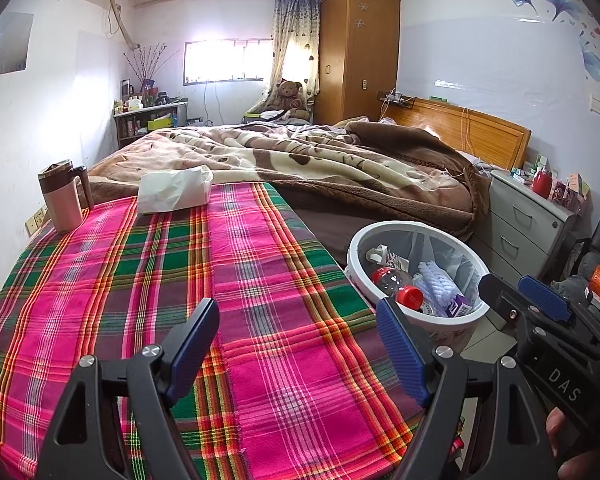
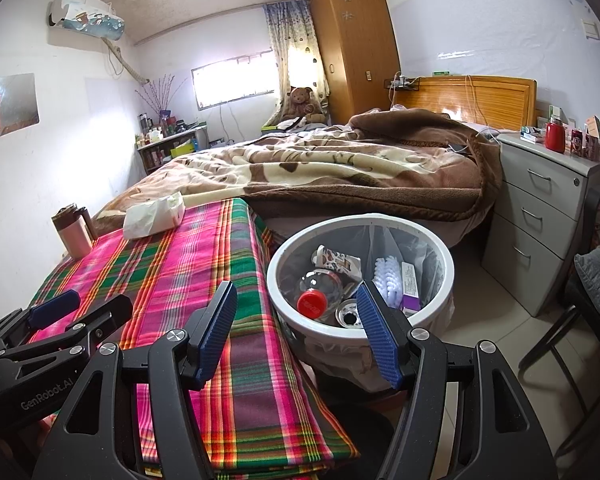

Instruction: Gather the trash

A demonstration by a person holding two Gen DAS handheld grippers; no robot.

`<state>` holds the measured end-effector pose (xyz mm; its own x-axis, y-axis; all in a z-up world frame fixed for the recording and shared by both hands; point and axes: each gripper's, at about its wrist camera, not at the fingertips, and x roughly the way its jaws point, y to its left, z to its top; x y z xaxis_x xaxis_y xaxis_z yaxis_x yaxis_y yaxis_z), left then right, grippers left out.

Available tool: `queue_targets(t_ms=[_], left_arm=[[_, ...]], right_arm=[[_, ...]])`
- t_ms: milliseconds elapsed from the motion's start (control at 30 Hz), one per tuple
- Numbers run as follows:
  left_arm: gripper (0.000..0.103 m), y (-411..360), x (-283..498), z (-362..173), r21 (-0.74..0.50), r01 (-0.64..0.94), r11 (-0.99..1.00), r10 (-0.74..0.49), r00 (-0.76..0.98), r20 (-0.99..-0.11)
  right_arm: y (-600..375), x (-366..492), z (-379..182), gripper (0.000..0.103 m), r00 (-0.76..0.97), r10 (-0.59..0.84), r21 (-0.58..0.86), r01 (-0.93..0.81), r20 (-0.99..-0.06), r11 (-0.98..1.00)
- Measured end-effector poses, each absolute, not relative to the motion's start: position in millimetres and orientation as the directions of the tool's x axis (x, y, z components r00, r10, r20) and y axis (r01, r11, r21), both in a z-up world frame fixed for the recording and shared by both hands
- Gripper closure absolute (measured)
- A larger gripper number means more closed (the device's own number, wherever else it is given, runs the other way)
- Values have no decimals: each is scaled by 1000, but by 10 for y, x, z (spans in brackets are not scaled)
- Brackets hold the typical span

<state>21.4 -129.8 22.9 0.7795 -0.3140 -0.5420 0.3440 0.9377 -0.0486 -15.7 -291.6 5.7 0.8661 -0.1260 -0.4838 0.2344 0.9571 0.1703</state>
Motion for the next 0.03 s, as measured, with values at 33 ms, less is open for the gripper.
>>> queue_targets(t_ms=[33], left_arm=[[21, -1291, 217, 221, -50, 343, 938, -314, 779, -543]], right_arm=[[-2916, -158, 58, 39, 866, -126, 170, 235, -484, 957]])
